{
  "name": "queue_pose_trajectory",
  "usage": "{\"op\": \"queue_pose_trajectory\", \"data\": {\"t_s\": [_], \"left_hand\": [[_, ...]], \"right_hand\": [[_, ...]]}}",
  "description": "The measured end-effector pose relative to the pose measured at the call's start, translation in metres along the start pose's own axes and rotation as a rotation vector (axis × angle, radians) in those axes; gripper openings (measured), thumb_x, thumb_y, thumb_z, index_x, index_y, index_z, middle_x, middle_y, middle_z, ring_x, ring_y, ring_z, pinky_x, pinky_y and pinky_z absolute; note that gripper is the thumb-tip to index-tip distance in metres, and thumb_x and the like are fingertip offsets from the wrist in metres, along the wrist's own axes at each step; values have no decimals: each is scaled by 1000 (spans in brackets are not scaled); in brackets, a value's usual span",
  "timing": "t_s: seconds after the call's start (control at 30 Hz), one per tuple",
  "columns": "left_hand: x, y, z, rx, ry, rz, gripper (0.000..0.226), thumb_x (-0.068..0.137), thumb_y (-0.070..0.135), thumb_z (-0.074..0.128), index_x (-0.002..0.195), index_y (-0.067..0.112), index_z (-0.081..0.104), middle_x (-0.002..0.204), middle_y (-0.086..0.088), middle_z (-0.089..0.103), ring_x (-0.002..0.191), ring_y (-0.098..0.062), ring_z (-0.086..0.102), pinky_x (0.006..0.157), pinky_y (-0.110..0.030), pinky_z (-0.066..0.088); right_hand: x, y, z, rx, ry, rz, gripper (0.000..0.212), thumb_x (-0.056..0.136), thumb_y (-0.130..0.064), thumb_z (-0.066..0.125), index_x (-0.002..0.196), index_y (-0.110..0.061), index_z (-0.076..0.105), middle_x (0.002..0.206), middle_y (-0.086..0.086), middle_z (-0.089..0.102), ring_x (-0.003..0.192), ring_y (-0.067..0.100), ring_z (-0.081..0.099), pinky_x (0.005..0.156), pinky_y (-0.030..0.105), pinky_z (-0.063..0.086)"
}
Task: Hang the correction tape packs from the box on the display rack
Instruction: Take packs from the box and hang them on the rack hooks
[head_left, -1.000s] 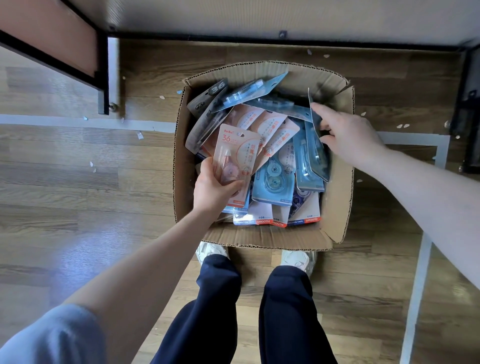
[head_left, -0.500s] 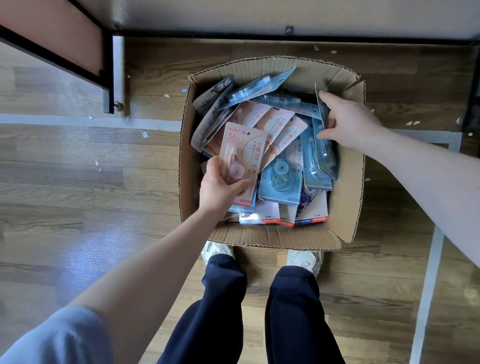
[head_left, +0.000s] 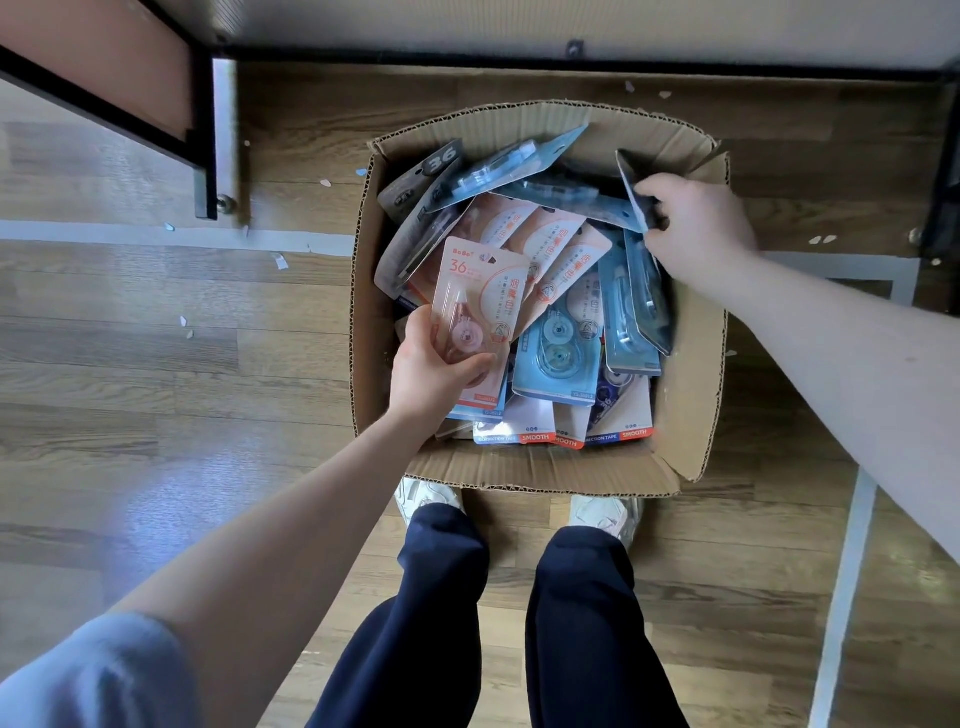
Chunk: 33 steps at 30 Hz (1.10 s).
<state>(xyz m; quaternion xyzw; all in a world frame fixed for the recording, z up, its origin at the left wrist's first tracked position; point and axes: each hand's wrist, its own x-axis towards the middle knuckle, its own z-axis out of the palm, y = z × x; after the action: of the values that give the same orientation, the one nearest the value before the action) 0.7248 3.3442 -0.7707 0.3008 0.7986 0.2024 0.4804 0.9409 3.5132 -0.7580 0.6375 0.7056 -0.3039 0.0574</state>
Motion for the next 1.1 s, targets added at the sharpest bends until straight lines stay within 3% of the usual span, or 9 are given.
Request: {"op": "queue_pose_trajectory", "data": {"t_s": [0.17, 0.33, 0.5, 0.6, 0.73, 0.83, 0.93, 1.03, 1.1], "left_hand": [[-1, 2, -1, -3, -3, 7, 56, 70, 17, 83, 110, 17, 45, 96, 13, 58, 100, -15, 60, 86, -38, 54], [2, -1, -2, -22, -17, 19, 57, 70, 16, 84, 114, 17, 47, 99, 11, 59, 100, -13, 60, 83, -30, 52], [6, -5, -3, -36, -40, 24, 57, 70, 16, 84, 114, 18, 48, 99, 12, 60, 94, -6, 60, 73, -14, 50], [7, -8, -4, -41, -49, 22, 56, 69, 17, 84, 112, 18, 48, 101, 8, 62, 95, -9, 61, 79, -23, 52], [5, -9, -5, -21, -41, 25, 61, 68, 18, 85, 116, 18, 48, 104, 7, 61, 97, -10, 60, 81, -23, 50], [1, -9, -10, -28, -29, 11, 65, 69, 15, 84, 122, 19, 47, 100, 13, 59, 96, -7, 60, 76, -15, 47], [-2, -12, -16, -23, -27, 1, 62, 68, 14, 84, 118, 24, 48, 98, 16, 61, 98, -10, 62, 85, -28, 52], [-1, -15, -21, -21, -32, -11, 60, 68, 15, 84, 114, 27, 47, 100, 15, 62, 98, -10, 63, 89, -37, 54], [1, -16, -22, -20, -36, -9, 62, 67, 16, 84, 116, 26, 47, 102, 13, 63, 99, -10, 63, 89, -38, 54]], "right_hand": [[-9, -2, 7, -97, 18, -46, 42, 87, -5, 56, 127, -15, 47, 120, 16, 56, 106, 39, 54, 82, 40, 45], [-1, -3, 13, 67, -46, 7, 50, 82, 1, 59, 125, -16, 39, 114, 9, 55, 92, 27, 48, 72, 33, 37], [4, -4, 19, 76, -16, 79, 62, 86, -10, 65, 140, -13, 36, 134, 15, 49, 121, 35, 46, 95, 40, 40], [1, -1, 22, -27, 73, 41, 35, 86, -4, 53, 121, -4, 53, 115, 20, 56, 104, 39, 52, 80, 37, 41], [-22, -7, 28, -21, 170, -10, 42, 83, -4, 52, 124, -10, 54, 110, 16, 58, 94, 38, 56, 71, 36, 41], [-51, -13, 36, 24, 142, -80, 55, 82, -5, 58, 135, -16, 48, 121, 11, 55, 105, 33, 54, 83, 38, 42], [-69, -10, 47, 78, 76, -122, 64, 79, 1, 60, 138, -18, 46, 124, 10, 49, 116, 30, 47, 94, 38, 40], [-72, -12, 54, 254, 71, -9, 67, 78, 9, 50, 136, -26, 49, 123, 6, 43, 118, 25, 43, 104, 34, 35], [-68, -20, 56, 436, 131, 103, 59, 81, 7, 44, 128, -26, 59, 115, 0, 43, 113, 20, 45, 102, 22, 31]]}}
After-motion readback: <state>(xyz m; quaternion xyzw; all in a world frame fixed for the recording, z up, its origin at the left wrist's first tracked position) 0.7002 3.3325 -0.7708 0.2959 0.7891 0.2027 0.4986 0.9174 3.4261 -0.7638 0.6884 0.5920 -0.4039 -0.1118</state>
